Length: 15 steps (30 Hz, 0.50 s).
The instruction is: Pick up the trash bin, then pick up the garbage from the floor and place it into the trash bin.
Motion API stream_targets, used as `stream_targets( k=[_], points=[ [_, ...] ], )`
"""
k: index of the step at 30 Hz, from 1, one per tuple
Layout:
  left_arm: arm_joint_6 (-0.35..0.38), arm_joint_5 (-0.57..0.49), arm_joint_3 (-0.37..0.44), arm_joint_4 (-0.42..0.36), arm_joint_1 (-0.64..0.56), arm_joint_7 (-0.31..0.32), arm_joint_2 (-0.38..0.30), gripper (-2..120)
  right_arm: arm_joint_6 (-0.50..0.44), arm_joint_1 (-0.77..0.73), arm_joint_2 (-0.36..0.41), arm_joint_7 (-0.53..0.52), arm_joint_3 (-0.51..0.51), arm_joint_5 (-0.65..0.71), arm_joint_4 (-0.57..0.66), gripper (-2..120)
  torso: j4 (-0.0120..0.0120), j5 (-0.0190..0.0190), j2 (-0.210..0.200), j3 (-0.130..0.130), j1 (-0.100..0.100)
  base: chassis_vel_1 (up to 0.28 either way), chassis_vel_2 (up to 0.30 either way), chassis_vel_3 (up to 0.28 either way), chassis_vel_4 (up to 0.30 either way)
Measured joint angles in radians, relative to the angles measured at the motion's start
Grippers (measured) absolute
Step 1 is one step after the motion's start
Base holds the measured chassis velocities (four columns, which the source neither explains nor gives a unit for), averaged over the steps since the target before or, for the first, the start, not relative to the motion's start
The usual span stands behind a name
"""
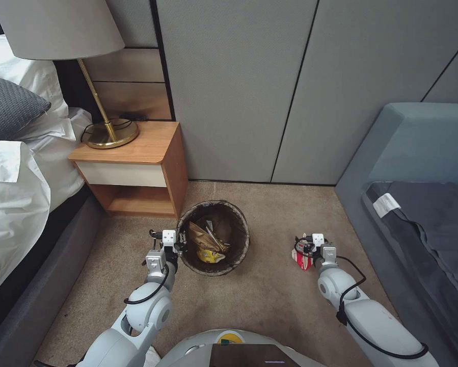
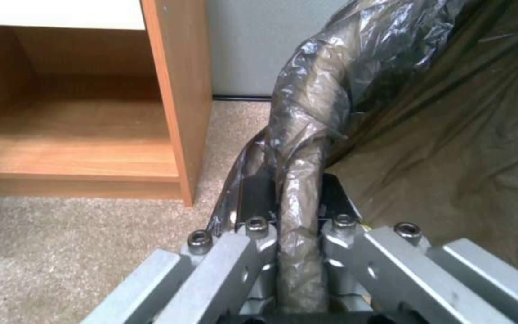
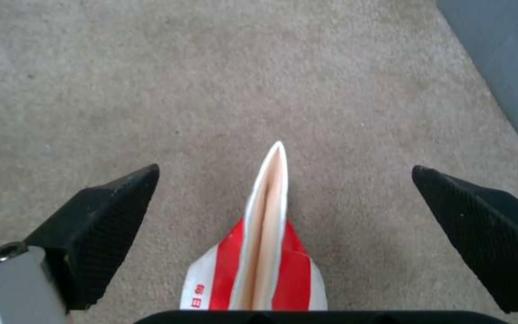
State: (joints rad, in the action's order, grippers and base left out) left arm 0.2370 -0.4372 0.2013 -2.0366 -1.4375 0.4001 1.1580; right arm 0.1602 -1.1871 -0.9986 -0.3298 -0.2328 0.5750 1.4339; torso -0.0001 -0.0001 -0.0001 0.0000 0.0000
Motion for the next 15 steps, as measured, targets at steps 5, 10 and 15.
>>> stream_targets(
  k=[5,10,15],
  points=[
    [0.0,0.0,0.0,0.0,0.0,0.0,-0.001,2,0.002,0.015,-0.013,0.006,0.004,-0.002,-0.023,100,0.0001,0.0,0.0,0.0,0.0,0.0,0.0,0.0,0.0],
    [0.0,0.0,0.0,-0.001,0.0,0.0,-0.001,2,0.007,0.026,-0.03,0.01,0.009,-0.007,-0.044,100,0.0001,0.0,0.0,0.0,0.0,0.0,0.0,0.0,0.0],
    [0.0,0.0,-0.001,-0.001,0.001,0.0,-0.002,2,0.018,0.033,-0.045,0.011,0.015,-0.009,-0.062,100,0.0001,0.0,0.0,0.0,0.0,0.0,0.0,0.0,0.0]
  ],
)
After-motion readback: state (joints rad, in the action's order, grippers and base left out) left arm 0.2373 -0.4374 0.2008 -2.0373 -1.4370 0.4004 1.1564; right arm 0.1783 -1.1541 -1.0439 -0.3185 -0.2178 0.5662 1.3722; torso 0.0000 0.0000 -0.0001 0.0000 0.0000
